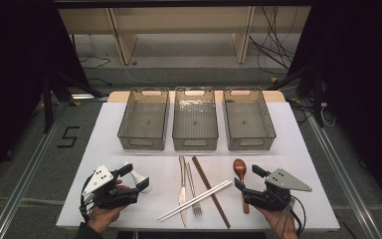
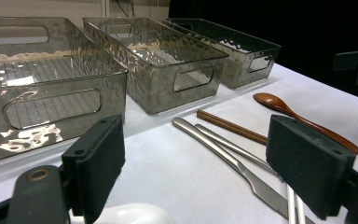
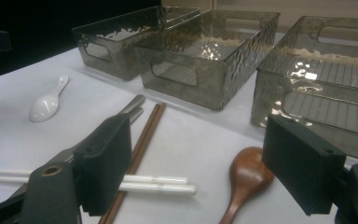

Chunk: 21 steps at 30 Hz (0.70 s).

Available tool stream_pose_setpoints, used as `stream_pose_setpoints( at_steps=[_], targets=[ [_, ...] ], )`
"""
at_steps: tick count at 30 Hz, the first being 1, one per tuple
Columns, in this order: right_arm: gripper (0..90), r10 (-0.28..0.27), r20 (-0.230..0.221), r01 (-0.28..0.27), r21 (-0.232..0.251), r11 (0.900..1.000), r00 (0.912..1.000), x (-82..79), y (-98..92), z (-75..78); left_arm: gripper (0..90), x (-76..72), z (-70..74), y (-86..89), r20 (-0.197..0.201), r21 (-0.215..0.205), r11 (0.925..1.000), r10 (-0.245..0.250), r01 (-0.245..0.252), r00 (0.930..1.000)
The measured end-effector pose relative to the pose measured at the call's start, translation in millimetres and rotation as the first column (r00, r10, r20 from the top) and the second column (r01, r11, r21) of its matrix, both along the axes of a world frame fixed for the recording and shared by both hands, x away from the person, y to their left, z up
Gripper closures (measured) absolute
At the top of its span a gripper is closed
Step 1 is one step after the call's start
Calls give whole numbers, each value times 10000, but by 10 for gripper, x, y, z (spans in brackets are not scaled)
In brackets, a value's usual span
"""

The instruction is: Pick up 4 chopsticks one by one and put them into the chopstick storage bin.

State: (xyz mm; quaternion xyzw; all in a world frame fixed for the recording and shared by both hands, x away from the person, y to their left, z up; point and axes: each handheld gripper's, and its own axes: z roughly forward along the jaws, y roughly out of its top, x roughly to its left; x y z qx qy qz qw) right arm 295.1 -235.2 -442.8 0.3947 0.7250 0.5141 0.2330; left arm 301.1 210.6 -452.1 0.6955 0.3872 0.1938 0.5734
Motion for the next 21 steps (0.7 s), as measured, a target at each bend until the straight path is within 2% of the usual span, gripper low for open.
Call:
stream_pose_setpoints(
  at_steps=[10,14,18,21],
  targets=[
    [245,279,-62,-281,-235,9993,9996,13,42,18,194,2,-5,2,-16,56,10000,30,-30,10000],
    [237,738,-152,-744,-434,9963,9972,59,59,84,193,7,-13,6,-52,73,9999,86,-85,9999],
    [242,1366,-368,-1395,-921,9859,9899,160,94,194,193,10,-15,13,-45,86,9999,143,-143,9999],
    [244,1923,-712,-2015,-1618,9660,9788,272,163,252,193,14,-16,16,-67,102,9998,164,-164,9998]
  ],
)
